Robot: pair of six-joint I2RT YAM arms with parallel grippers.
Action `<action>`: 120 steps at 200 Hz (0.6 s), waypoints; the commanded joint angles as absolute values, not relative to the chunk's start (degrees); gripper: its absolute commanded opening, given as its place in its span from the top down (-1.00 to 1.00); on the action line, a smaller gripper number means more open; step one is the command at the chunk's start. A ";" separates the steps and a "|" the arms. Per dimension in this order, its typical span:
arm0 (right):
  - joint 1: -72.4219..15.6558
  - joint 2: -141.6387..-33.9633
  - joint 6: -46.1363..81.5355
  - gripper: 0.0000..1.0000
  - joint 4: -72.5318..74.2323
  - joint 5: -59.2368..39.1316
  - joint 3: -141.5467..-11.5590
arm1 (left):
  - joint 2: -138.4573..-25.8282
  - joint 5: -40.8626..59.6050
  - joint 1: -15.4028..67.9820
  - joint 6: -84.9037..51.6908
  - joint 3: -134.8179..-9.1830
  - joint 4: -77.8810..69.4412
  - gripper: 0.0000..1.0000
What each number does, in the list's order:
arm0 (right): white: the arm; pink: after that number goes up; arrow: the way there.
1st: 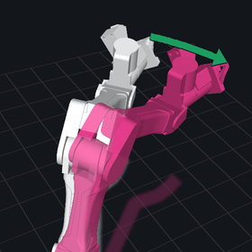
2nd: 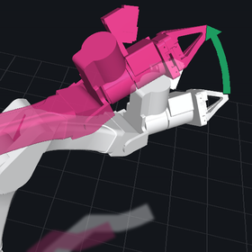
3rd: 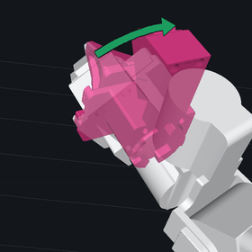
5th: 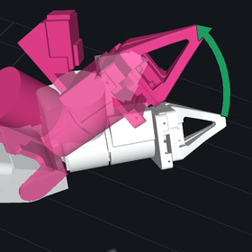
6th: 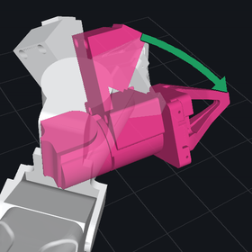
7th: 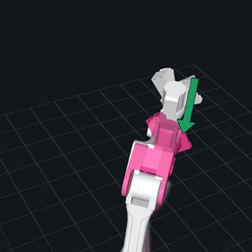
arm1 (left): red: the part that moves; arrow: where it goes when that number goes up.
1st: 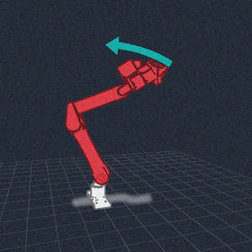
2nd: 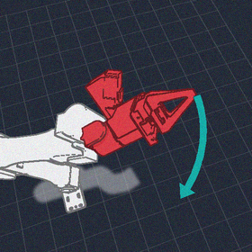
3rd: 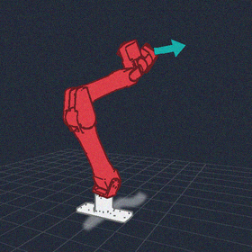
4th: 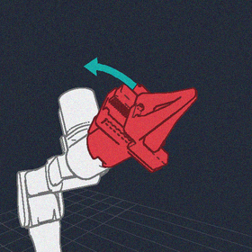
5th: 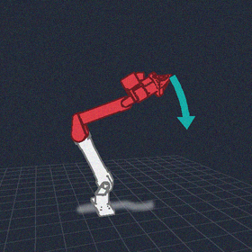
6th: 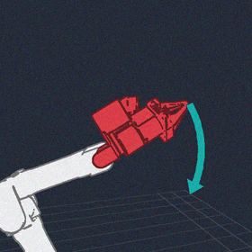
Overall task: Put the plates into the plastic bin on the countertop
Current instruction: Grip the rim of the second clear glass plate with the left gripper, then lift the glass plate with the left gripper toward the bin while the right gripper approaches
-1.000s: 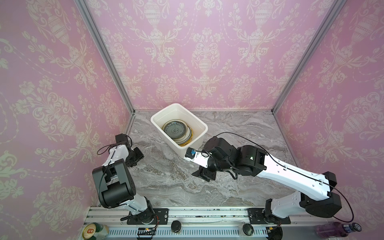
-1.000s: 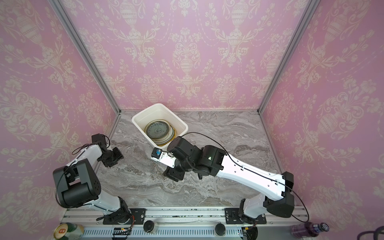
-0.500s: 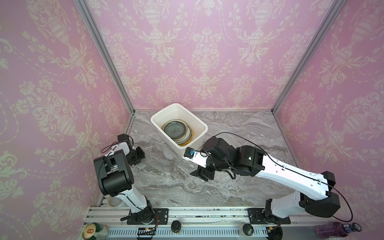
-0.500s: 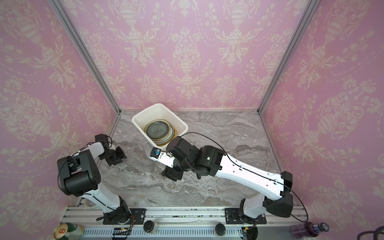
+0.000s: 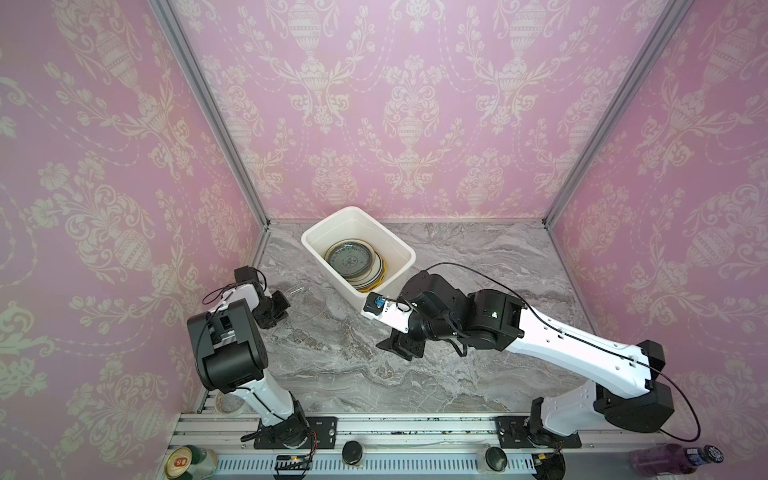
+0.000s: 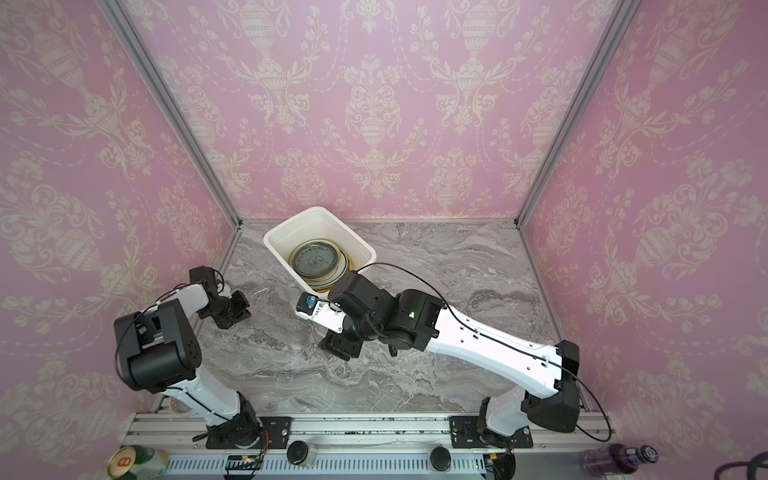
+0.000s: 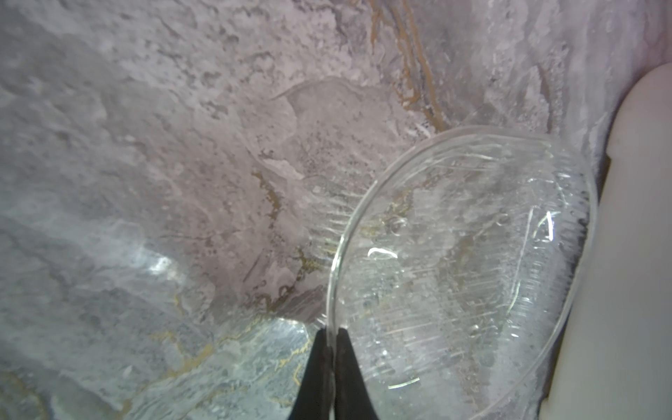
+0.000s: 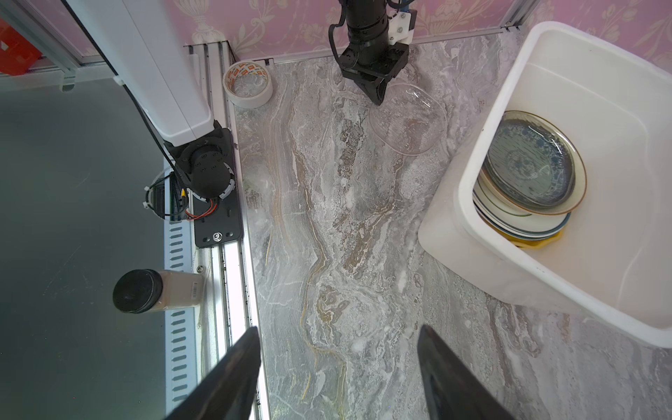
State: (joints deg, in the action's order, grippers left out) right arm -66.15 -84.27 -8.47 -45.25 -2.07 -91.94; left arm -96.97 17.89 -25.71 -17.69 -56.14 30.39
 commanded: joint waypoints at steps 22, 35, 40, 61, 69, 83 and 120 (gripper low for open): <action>-66.47 -84.13 -5.80 -0.37 -44.25 0.03 -94.78 | -90.81 11.44 -25.84 -24.17 -52.82 30.98 1.00; -66.47 -83.78 -4.54 -0.38 -43.00 1.26 -95.10 | -87.98 9.49 -25.84 -27.16 -52.08 30.55 1.00; -66.46 -83.63 -3.79 -0.38 -42.33 2.07 -95.10 | -87.04 8.49 -25.84 -28.41 -52.10 30.90 1.00; -66.36 -82.97 -0.39 -0.39 -40.11 6.06 -95.74 | -83.34 4.73 -25.86 -33.23 -53.01 33.33 1.00; -66.21 -82.94 0.54 -0.39 -40.06 7.35 -96.48 | -81.81 3.71 -25.88 -34.90 -53.56 34.19 1.00; -65.69 -83.30 2.30 -0.39 -40.63 9.34 -98.26 | -78.60 3.08 -25.84 -37.53 -54.42 35.11 1.00; -62.60 -83.80 9.46 -0.42 -41.23 9.86 -102.04 | -69.47 4.00 -25.76 -42.32 -58.26 35.76 1.00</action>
State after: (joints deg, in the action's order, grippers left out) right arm -64.77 -84.25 2.44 -42.19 7.92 -99.04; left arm -74.78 5.54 -25.71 -36.82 -54.00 33.95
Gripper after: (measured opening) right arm 0.703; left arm 0.050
